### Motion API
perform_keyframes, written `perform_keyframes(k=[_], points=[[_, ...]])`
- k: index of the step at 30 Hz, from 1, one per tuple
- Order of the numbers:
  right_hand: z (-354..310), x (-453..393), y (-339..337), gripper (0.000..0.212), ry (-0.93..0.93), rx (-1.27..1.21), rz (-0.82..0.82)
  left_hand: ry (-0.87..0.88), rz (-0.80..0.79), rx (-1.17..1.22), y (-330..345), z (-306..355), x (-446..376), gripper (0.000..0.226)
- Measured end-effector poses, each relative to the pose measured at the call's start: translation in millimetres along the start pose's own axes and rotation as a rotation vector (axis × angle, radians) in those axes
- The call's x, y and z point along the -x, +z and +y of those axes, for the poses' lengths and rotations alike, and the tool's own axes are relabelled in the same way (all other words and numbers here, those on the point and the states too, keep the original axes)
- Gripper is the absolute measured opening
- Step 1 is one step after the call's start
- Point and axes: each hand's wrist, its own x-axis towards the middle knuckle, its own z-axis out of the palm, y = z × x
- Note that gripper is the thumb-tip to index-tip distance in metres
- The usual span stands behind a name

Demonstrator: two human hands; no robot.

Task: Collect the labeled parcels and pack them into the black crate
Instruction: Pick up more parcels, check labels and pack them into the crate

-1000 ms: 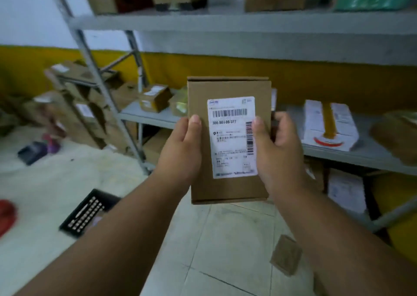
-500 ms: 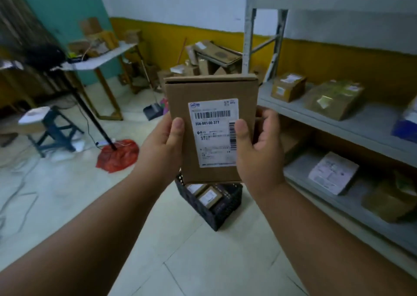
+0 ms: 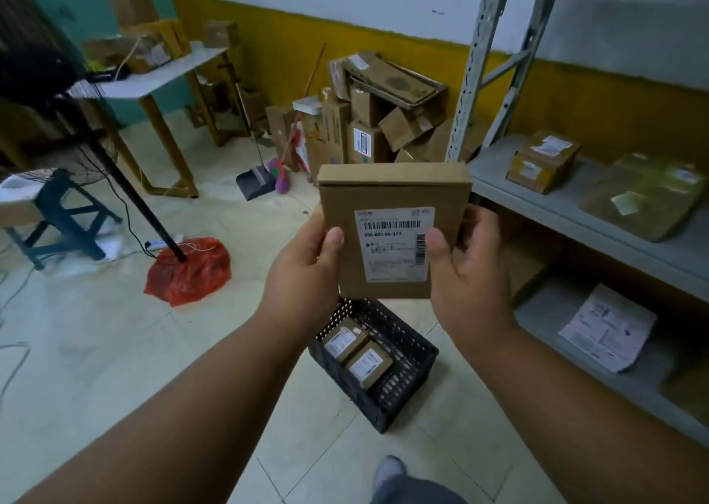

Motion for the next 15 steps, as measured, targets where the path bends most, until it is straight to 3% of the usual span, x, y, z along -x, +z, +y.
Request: perform_keyframes(k=[5, 11, 15], points=[[47.4, -59.9, 58.4, 0.042, 0.113, 0.052, 0.093, -0.007, -0.051, -0.138, 5.5, -16.3, -87.5, 0.036], [97.5, -106.9, 116.1, 0.035, 0.306, 0.22, 0.11, -0.215, -0.078, -0.053, 18.3, -79.9, -185.3, 0.028], [148.0, -128.0, 155.0, 0.036, 0.462, 0.353, 0.25, -0.225, -0.267, -0.137, 39.3, -131.5, -262.7, 0.013]])
